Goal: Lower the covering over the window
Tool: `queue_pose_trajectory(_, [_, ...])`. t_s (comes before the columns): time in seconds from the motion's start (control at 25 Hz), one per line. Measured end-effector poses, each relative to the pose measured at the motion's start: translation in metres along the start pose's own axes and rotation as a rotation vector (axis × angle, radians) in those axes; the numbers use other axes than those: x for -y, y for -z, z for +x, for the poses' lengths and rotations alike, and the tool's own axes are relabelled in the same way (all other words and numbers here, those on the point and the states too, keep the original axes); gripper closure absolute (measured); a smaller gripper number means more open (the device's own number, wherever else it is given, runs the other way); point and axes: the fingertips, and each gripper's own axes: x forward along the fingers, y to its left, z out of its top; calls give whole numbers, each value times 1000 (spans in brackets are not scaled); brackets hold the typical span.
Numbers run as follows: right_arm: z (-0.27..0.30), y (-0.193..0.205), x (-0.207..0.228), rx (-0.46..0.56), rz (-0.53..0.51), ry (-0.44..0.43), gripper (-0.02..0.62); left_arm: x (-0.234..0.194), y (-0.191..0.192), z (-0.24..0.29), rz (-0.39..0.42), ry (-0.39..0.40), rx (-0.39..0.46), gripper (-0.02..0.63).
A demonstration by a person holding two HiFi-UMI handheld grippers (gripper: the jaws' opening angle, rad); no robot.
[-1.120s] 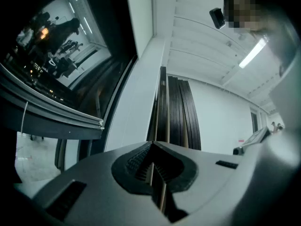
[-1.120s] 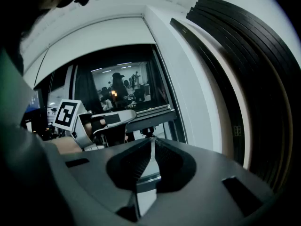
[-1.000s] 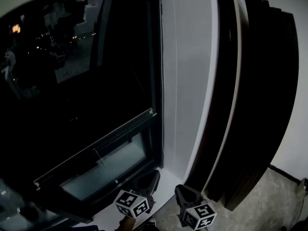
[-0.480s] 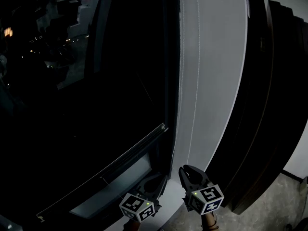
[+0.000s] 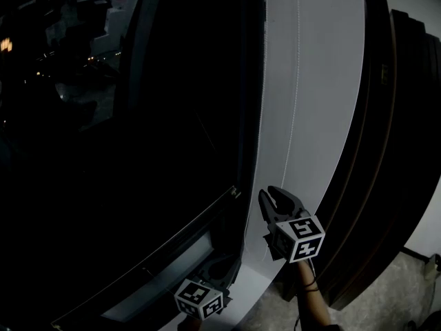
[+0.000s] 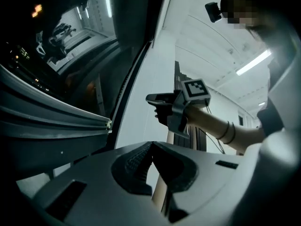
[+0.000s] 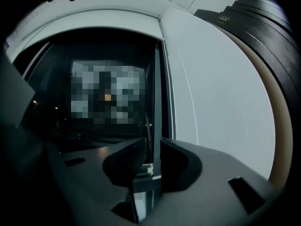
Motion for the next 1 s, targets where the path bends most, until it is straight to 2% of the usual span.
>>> queue_pose_trajectory(0.24, [51, -73, 26, 49, -114, 9, 503, -4, 4, 10, 4, -7, -4, 604])
queue_pose_trajectory(0.44, [86, -132, 38, 93, -113, 1, 502, -10, -4, 18, 1, -37, 17, 604])
queue_pose_trajectory(0.56, [100, -158, 48, 115, -109, 37, 502, -12, -10, 21, 2, -44, 38, 604])
queue_pose_trajectory(0.84, [118, -182, 67, 111, -98, 118, 503, -14, -14, 25, 19, -59, 54, 604])
queue_pose_trajectory(1.0, [129, -182, 68, 100, -56, 94, 503, -16, -17, 22, 14, -89, 53, 604])
